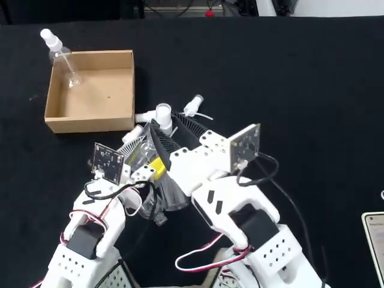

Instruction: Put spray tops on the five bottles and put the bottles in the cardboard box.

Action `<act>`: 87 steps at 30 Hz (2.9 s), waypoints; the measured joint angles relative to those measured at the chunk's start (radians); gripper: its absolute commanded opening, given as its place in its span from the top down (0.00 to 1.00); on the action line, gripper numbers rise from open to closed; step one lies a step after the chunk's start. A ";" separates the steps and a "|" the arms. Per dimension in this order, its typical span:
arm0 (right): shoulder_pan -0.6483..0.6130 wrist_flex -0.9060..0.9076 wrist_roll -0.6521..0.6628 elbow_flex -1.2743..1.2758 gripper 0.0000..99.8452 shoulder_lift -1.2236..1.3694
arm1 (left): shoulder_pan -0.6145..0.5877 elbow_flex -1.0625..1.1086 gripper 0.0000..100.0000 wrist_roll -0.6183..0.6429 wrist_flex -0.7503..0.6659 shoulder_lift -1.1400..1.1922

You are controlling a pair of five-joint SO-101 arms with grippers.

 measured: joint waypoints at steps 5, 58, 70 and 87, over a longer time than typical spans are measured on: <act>-0.014 0.008 0.000 0.000 0.98 0.048 | 0.000 0.000 0.92 0.000 0.000 0.000; -0.052 0.203 0.043 -0.153 0.98 0.181 | -0.005 0.000 0.92 0.000 0.000 0.000; -0.057 0.198 0.043 -0.138 0.82 0.181 | -0.005 0.000 0.92 0.000 0.000 -0.002; -0.018 0.206 0.043 -0.138 0.87 0.054 | -0.008 0.000 0.92 0.000 0.000 -0.002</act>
